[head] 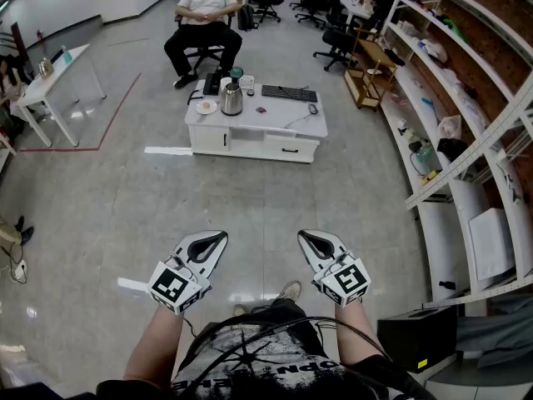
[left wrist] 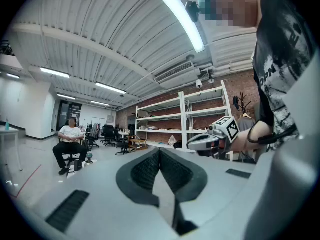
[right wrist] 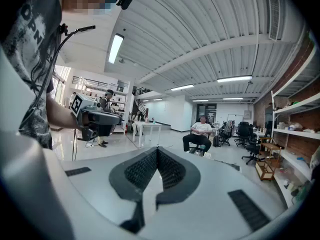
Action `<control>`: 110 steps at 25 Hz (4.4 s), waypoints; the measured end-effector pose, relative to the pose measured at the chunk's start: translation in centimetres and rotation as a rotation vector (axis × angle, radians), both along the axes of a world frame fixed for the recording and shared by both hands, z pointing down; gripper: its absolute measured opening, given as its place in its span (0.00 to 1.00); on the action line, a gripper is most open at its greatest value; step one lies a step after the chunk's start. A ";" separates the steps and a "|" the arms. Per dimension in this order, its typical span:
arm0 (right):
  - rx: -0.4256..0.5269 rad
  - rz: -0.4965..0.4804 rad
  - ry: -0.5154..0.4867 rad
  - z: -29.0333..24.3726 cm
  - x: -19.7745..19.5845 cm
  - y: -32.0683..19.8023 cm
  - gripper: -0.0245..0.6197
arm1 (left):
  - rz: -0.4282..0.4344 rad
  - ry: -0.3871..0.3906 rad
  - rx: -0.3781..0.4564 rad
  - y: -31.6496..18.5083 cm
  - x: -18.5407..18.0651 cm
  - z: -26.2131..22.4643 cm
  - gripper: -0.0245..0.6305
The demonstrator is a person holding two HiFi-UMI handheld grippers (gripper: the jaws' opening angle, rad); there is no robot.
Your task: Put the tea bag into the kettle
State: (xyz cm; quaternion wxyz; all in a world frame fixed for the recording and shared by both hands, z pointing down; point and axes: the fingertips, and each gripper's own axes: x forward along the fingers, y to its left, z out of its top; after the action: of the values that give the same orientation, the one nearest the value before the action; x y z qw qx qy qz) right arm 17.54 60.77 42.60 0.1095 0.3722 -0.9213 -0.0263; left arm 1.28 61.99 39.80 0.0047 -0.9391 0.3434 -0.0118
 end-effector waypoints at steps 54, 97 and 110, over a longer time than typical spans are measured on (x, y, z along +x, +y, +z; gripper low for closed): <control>-0.009 0.020 -0.118 -0.7 1.2 -9.3 0.05 | 0.073 0.032 -0.031 -7.8 4.1 2.5 0.05; -0.022 -0.111 -0.143 -0.3 15.4 -38.1 0.05 | -0.050 0.061 -0.033 -36.2 19.2 -0.7 0.05; -0.018 -0.074 -0.117 -0.5 9.4 -47.9 0.05 | 0.013 0.071 -0.029 -47.1 14.1 -0.3 0.05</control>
State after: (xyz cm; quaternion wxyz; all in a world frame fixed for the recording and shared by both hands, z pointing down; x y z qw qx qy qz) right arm 26.99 12.85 42.07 0.0577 0.3379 -0.9394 -0.0003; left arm 15.43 14.91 39.53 -0.0211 -0.9411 0.3371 0.0166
